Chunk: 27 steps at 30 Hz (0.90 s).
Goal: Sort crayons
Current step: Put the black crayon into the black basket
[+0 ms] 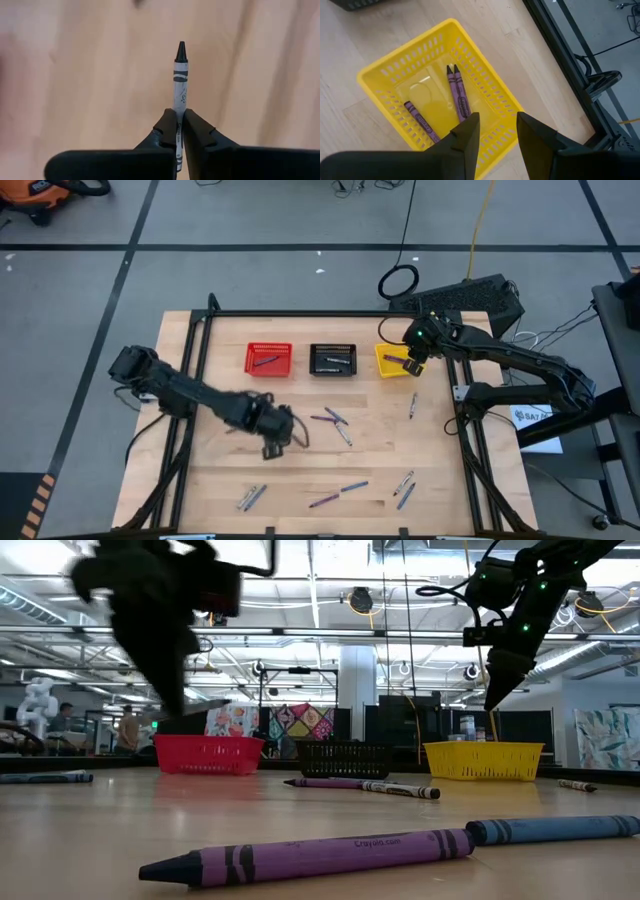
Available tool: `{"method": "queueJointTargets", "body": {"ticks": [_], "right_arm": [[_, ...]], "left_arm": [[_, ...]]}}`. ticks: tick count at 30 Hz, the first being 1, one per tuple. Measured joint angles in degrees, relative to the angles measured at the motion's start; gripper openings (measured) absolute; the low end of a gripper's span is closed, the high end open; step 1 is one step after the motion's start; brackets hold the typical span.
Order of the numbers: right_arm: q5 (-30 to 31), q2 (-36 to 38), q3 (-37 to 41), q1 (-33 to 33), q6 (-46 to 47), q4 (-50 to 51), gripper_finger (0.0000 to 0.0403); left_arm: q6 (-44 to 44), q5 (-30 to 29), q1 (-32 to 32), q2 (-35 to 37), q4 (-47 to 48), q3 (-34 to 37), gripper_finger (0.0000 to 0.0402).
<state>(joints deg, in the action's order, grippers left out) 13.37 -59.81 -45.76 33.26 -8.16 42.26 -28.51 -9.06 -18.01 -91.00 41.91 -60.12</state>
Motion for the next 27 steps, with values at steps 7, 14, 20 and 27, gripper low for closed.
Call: {"method": "queueJointTargets", "body": {"ticks": [7, 14, 20, 27], "right_arm": [[0.0, 0.0, -0.02, 0.01, 0.0, 0.0, 0.0116], [-0.01, 0.0, 0.0, 0.01, 0.0, -0.8, 0.0116], [0.0, 0.0, -0.02, 0.0, 0.0, -1.36, 0.0116], [0.01, 0.0, -0.02, 0.0, 0.02, -1.99, 0.0116]], "left_arm": [[12.37, 0.04, 9.48, 0.0, -7.44, -0.07, 0.0006], [21.57, 2.6, 17.07, -0.15, -16.64, -0.07, 0.0006], [26.13, 3.06, 22.82, -0.24, -24.8, -0.07, 0.0006], [27.67, 7.24, 28.84, -0.48, -33.6, -0.07, 0.0006]]}}
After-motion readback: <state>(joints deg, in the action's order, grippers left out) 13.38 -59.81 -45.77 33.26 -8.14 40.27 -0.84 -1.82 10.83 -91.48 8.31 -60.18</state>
